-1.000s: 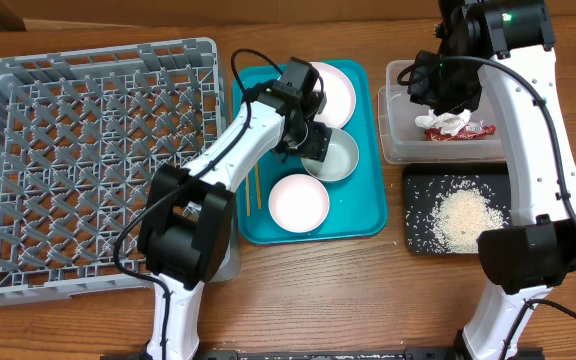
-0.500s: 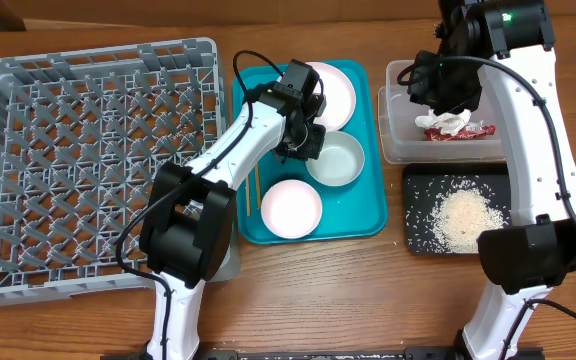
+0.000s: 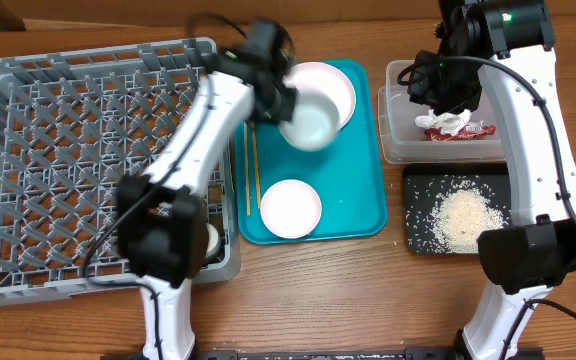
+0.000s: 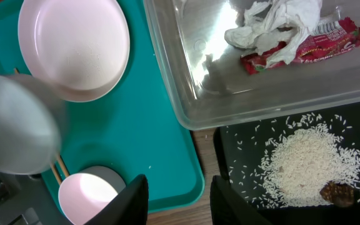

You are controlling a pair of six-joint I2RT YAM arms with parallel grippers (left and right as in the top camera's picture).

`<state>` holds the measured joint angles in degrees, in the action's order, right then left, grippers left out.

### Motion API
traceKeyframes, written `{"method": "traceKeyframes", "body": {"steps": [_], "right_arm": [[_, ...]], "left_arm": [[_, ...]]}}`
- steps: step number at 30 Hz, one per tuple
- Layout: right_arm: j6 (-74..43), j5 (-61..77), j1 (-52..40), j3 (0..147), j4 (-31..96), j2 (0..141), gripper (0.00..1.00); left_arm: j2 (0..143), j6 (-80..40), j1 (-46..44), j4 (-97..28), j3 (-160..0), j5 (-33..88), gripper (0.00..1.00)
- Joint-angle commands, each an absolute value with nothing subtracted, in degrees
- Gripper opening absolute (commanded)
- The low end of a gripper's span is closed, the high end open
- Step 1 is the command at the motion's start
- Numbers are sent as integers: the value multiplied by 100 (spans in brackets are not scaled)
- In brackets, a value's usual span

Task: Sort waste into correct bins and load items into the dishwasher
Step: 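Grasp the small white bowl with left gripper and lift it, then place the small bowl upside down in the dish rack corner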

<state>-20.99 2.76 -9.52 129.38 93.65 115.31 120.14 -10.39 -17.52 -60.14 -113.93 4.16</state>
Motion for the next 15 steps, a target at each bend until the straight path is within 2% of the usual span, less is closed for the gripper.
{"method": "traceKeyframes", "body": {"steps": [1,6,15], "right_arm": [[-2117,311,-978,13052,9338,11467,35],[-2119,311,-978,13052,9334,11467,35],[-2119,311,-978,13052,9336,11467,39]], "left_arm": [[11369,-1035,-1415,-6031,-11815,-1240,4],[11336,-1044,-1090,-5655,-11751,-3721,4],[11824,-1024,-987,-4980,-11677,-6071,4]]}}
